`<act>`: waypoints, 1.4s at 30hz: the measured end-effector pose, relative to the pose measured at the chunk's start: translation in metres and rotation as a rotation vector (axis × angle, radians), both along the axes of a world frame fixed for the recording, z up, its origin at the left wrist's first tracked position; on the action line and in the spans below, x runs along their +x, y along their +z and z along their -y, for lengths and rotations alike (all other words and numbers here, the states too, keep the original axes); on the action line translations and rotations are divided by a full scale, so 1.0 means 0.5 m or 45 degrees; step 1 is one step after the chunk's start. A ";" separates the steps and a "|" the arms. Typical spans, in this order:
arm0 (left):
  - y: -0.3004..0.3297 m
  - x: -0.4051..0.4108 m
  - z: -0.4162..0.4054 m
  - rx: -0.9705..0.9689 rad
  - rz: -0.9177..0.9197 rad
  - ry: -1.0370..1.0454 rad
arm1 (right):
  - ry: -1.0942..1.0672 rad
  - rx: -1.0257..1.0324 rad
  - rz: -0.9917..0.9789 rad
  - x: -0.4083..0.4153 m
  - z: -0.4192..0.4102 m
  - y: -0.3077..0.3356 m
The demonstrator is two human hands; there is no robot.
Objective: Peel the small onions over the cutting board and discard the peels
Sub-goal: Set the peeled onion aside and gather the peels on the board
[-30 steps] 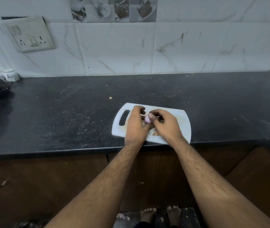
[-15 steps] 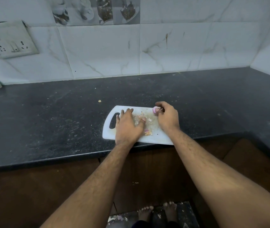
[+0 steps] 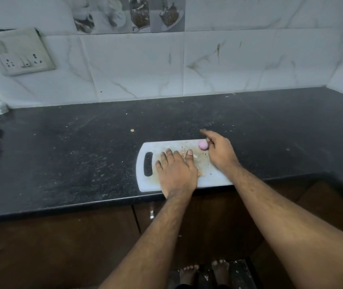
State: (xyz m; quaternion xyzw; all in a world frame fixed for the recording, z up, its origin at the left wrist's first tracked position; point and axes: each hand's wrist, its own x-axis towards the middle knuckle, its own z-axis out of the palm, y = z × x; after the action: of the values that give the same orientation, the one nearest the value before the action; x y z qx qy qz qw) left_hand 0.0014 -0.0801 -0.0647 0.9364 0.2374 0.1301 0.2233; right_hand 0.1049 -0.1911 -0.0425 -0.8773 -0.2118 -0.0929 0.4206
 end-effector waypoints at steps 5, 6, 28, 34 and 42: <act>0.006 -0.003 -0.003 -0.206 0.196 -0.021 | -0.032 -0.003 0.306 -0.064 -0.005 -0.004; 0.008 -0.006 0.000 -0.314 0.244 -0.003 | 0.014 0.010 0.258 -0.077 -0.008 -0.012; 0.045 0.113 -0.117 -0.809 -0.052 -0.608 | 0.295 -0.184 -0.173 -0.089 -0.014 -0.027; 0.042 0.068 -0.083 -1.019 0.080 -0.532 | 0.273 -0.159 -0.192 -0.088 -0.014 -0.026; 0.054 -0.006 -0.020 -1.222 0.119 -0.369 | 0.259 -0.102 -0.136 -0.097 -0.012 -0.025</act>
State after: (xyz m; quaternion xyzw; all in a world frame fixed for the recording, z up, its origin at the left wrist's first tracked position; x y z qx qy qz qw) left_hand -0.0017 -0.0699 -0.0376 0.7447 0.1278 0.0156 0.6549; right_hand 0.0563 -0.1852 -0.0550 -0.8710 -0.2805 0.0057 0.4033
